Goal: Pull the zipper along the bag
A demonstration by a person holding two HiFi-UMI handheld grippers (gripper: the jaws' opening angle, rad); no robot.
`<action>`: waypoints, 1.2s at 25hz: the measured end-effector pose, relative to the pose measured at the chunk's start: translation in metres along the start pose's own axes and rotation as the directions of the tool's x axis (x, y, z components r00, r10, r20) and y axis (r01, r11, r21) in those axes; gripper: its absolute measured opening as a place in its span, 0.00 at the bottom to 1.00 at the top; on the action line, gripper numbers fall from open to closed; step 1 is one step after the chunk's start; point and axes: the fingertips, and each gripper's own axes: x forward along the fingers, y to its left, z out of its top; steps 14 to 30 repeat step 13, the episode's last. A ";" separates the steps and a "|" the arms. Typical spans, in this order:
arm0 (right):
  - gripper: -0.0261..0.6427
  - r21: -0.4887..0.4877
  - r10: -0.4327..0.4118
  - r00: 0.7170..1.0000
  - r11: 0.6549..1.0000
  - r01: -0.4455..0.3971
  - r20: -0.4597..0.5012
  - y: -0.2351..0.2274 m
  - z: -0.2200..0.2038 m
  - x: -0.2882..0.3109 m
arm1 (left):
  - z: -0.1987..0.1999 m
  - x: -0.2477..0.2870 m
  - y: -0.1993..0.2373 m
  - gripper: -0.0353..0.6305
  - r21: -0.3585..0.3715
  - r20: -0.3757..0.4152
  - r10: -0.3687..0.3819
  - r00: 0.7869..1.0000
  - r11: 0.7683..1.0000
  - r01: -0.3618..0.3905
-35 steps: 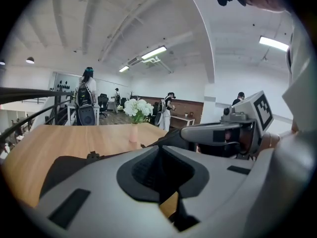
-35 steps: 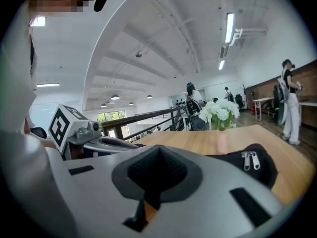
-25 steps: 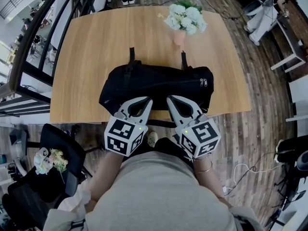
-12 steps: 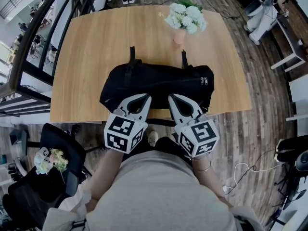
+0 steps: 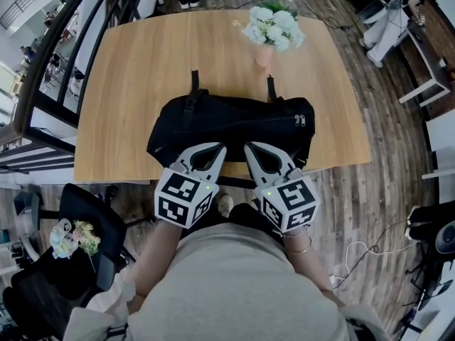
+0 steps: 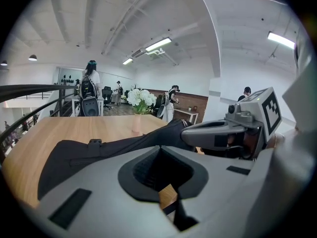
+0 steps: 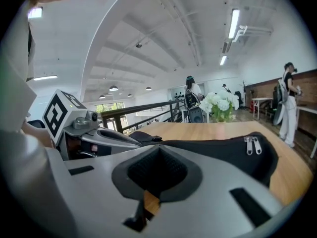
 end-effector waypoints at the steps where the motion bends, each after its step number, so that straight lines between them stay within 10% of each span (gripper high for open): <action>1: 0.05 -0.001 0.003 1.000 1.000 -0.003 -0.004 0.001 -0.001 0.001 | -0.001 0.000 -0.001 0.09 0.001 -0.001 -0.004 1.000 1.000 0.004; 30: 0.05 0.004 -0.004 0.999 1.000 0.004 -0.032 -0.001 -0.013 0.001 | -0.007 -0.003 0.005 0.09 0.001 -0.014 0.020 1.000 1.000 -0.020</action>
